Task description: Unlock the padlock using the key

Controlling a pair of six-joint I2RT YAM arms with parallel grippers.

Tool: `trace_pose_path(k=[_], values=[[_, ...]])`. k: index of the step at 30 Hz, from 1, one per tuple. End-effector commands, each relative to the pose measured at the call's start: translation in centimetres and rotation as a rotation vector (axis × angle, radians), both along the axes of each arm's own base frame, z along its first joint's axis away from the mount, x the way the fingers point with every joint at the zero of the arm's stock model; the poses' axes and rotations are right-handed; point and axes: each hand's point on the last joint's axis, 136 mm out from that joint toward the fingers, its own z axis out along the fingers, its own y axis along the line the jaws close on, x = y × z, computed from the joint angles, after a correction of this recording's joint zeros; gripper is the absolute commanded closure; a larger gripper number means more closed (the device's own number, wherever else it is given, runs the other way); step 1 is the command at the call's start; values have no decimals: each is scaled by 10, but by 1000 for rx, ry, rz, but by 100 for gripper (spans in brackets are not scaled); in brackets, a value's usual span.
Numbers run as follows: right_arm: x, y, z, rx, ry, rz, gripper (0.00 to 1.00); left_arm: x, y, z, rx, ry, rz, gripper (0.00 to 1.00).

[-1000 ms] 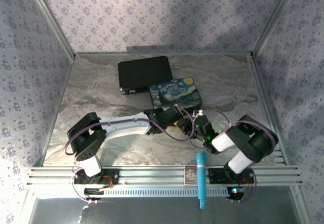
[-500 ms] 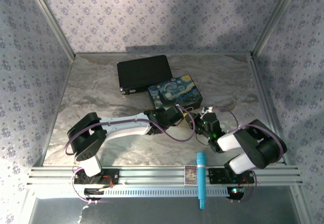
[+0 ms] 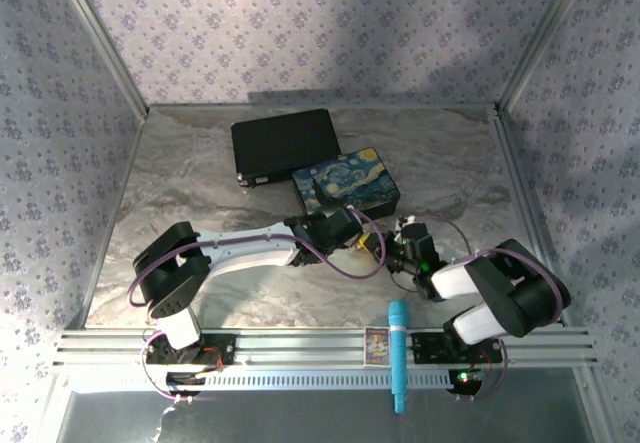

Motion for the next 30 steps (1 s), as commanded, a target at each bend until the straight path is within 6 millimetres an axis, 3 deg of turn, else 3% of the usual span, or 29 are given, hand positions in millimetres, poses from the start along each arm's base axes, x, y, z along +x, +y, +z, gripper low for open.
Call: trace_pose_path(k=[1,10,16,22,30], values=[[-18,-2,-12,-20,50,57,100,-50,62,-77,272,317,6,68],[-47,-20,-34,-120,153,86,100,-46,59,-72,264,297,14,67],[-72,-31,-44,-270,303,230,99,-38,61,-63,262,246,37,62],[-91,-44,-50,-383,418,371,92,-23,56,-44,210,159,79,48],[-89,-62,-46,-549,454,458,80,3,39,-12,88,-24,221,28]])
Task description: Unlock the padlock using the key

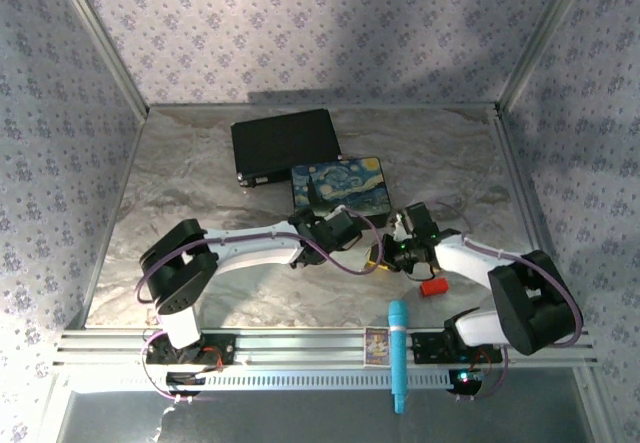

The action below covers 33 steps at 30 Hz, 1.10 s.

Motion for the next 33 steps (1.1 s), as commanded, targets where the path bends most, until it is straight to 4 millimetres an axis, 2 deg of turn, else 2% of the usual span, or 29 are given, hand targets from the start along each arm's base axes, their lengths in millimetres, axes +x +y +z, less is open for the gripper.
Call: trace_pose_path(k=[1,3,6,10,13,14,18,19,20,25,27,31,33], values=[[-44,-40,-27,-230,167,73,78,0,13,-2,2,-14,89,26],[-41,-46,-25,-275,165,86,76,2,11,3,-32,-28,102,21],[-37,-48,-21,-294,156,102,69,0,8,10,-66,-39,102,15],[-34,-49,-18,-313,154,122,60,1,14,20,-100,-65,133,12],[-24,-48,-12,-323,116,129,54,-2,15,34,-183,-72,143,9],[-24,-50,-9,-334,117,130,51,-4,16,39,-224,-71,148,1],[-1,-52,15,-365,9,116,32,-9,24,59,-368,-88,201,0],[6,-54,23,-380,-36,106,15,-10,27,63,-392,-102,215,0],[15,-57,33,-400,-90,86,2,-10,34,68,-417,-132,240,0],[50,-91,79,-578,-307,-36,1,-2,82,90,-542,-251,390,0],[66,-101,94,-625,-414,-56,1,5,113,94,-580,-304,499,0],[93,-121,117,-695,-641,-108,1,16,175,100,-549,-434,647,0],[100,-139,118,-747,-745,-172,1,21,204,104,-534,-489,697,0]])
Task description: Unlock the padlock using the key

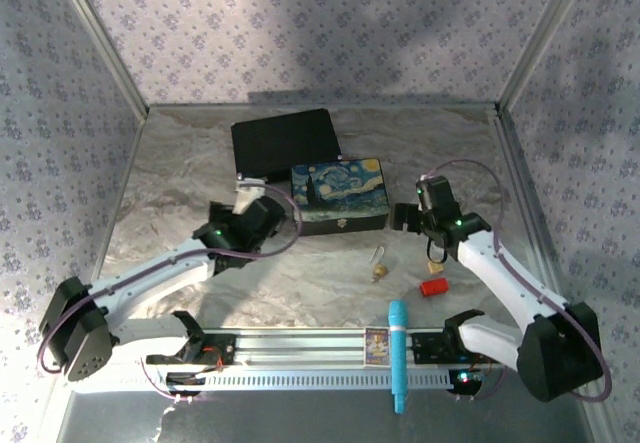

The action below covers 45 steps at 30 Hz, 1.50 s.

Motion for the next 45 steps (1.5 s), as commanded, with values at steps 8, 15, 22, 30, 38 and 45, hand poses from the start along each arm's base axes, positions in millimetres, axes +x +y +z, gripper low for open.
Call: trace_pose_path(k=[8,15,22,30,38,45], values=[[43,-93,2,-187,-279,-188,1,28,90,-21,-10,-230,31,0],[53,-113,-20,-185,-349,-225,2,50,139,-56,-117,-193,156,0],[68,-119,-14,-149,-439,-208,2,86,146,-57,-226,-249,114,0],[89,-94,-45,-121,-426,-74,1,103,138,-84,-263,-244,17,0],[93,-86,-44,-126,-411,-30,1,108,135,-85,-221,-207,28,0],[93,-86,-44,-126,-411,-30,1,108,135,-85,-220,-212,28,0]])
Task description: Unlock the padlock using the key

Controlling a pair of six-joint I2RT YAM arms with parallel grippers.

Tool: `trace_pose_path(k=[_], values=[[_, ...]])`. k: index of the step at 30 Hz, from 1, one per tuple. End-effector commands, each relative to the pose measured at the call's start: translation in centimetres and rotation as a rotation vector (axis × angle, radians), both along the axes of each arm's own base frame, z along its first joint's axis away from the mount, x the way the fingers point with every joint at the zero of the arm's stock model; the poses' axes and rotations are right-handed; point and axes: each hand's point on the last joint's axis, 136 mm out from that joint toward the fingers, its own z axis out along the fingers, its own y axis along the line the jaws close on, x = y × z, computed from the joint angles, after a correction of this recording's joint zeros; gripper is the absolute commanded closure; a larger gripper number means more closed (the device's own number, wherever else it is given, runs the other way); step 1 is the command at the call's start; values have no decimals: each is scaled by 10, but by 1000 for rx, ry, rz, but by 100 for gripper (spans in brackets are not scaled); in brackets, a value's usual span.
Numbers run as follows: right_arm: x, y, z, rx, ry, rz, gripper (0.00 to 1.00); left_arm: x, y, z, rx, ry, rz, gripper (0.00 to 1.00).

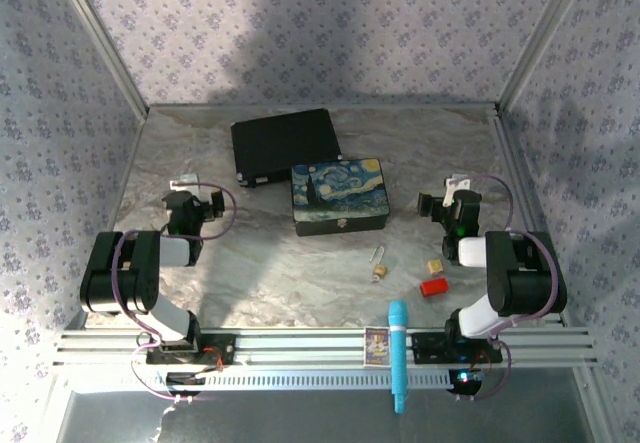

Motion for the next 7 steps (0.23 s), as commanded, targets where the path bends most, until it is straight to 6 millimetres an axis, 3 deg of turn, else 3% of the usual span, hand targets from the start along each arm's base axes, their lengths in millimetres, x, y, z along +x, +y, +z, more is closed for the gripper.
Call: trace_pose_path(k=[1,7], values=[[8,3,13,-14,-39,22,1,7,2,14,12,-43,5,0],[8,4,13,-10,-39,28,1,7,2,14,13,-43,5,0]])
